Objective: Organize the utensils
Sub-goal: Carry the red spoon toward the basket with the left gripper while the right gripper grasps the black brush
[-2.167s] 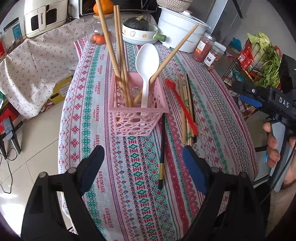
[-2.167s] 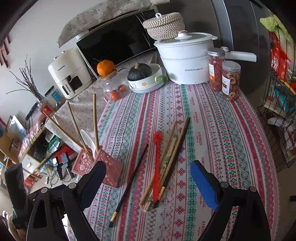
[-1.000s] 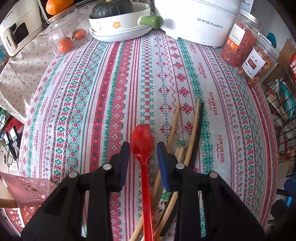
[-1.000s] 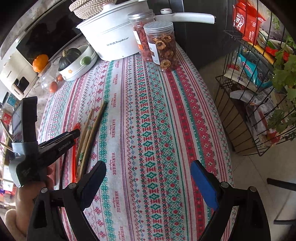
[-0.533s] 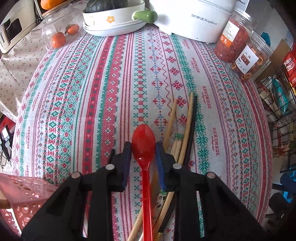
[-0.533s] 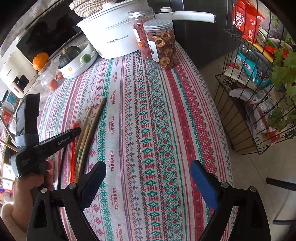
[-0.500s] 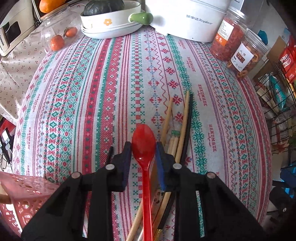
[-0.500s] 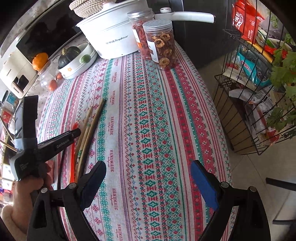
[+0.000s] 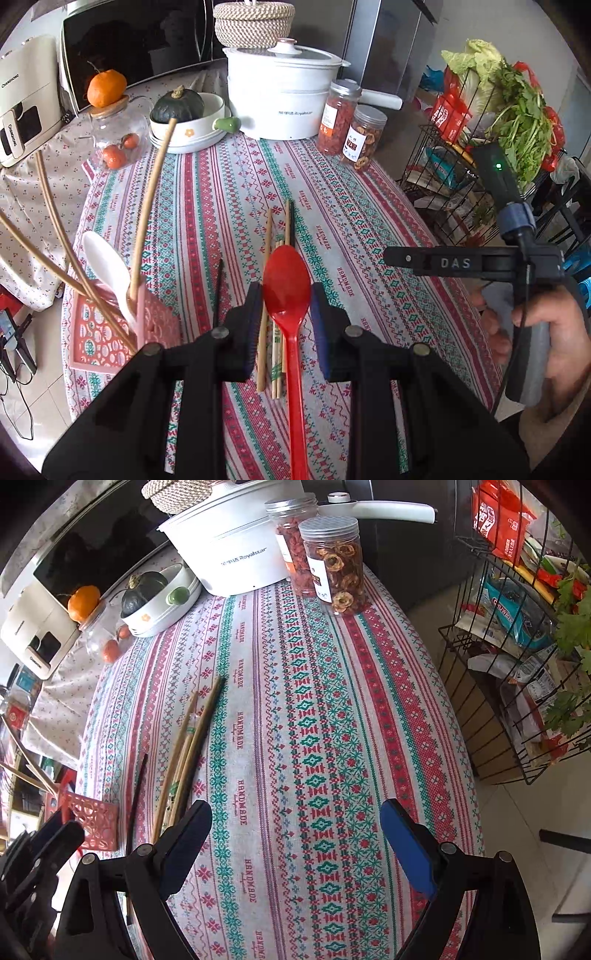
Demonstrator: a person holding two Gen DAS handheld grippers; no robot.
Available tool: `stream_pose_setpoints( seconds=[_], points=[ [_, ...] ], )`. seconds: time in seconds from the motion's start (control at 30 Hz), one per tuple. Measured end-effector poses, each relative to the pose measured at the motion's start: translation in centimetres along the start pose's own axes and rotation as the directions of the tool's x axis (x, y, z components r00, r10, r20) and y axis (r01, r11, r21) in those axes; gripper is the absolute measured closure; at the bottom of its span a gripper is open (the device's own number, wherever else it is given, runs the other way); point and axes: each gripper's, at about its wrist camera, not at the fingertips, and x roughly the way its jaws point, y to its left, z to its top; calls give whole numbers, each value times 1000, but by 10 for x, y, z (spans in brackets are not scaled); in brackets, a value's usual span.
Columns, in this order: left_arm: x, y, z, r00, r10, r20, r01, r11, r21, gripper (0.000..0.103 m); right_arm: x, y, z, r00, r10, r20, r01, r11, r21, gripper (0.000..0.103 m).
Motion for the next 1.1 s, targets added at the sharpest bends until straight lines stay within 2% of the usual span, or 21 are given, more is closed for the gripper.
stream_pose_setpoints(
  seconds=[0.1, 0.17, 0.23, 0.27, 0.33, 0.43, 0.5, 0.7, 0.77, 0.8, 0.87, 0.93, 0.97, 1.1],
  points=[
    [-32, 11, -14, 997, -16, 71, 15, 1000, 13, 75, 8, 12, 0, 999, 31, -9, -31, 1000, 1, 11],
    [-51, 21, -23, 991, -21, 132, 19, 1000, 14, 75, 14, 25, 0, 997, 68, -24, -68, 998, -10, 18],
    [-64, 32, -30, 984, -10, 178, 10, 1000, 0, 75, 21, 43, -1, 992, 118, -45, -120, 992, -33, 34],
    [-69, 37, -31, 982, -18, 187, 22, 1000, -16, 75, 25, 54, -2, 987, 148, -56, -151, 987, -49, 37],
    [-79, 46, -31, 976, -42, 214, 51, 998, -34, 75, 34, 78, -4, 979, 189, -78, -196, 977, -88, 51],
    [-97, 56, -39, 965, -37, 261, 44, 999, -23, 75, 49, 112, -7, 970, 221, -98, -233, 963, -137, 64],
    [-104, 64, -44, 962, -45, 269, 57, 998, -35, 75, 61, 132, -8, 969, 224, -106, -239, 957, -162, 68],
    [-115, 93, -53, 957, -29, 287, 59, 994, -96, 75, 95, 170, -12, 972, 215, -95, -230, 952, -202, 77],
    [-116, 101, -56, 957, -24, 287, 58, 992, -111, 75, 104, 177, -16, 979, 192, -75, -204, 954, -219, 78],
    [-117, 105, -58, 958, -23, 286, 59, 991, -117, 75, 103, 181, -18, 982, 186, -38, -190, 953, -238, 79],
    [-118, 111, -61, 960, -20, 281, 58, 990, -128, 75, 103, 189, -21, 990, 140, -9, -137, 949, -284, 80],
    [-118, 114, -64, 961, -18, 276, 57, 989, -135, 75, 102, 196, -25, 997, 75, 13, -66, 937, -344, 89],
    [-117, 115, -65, 962, -17, 273, 57, 989, -137, 75, 102, 200, -27, 998, 57, 14, -48, 929, -367, 89],
    [-118, 119, -68, 963, -13, 271, 54, 988, -144, 75, 98, 199, -34, 999, 27, -18, -32, 913, -406, 91]
  ],
)
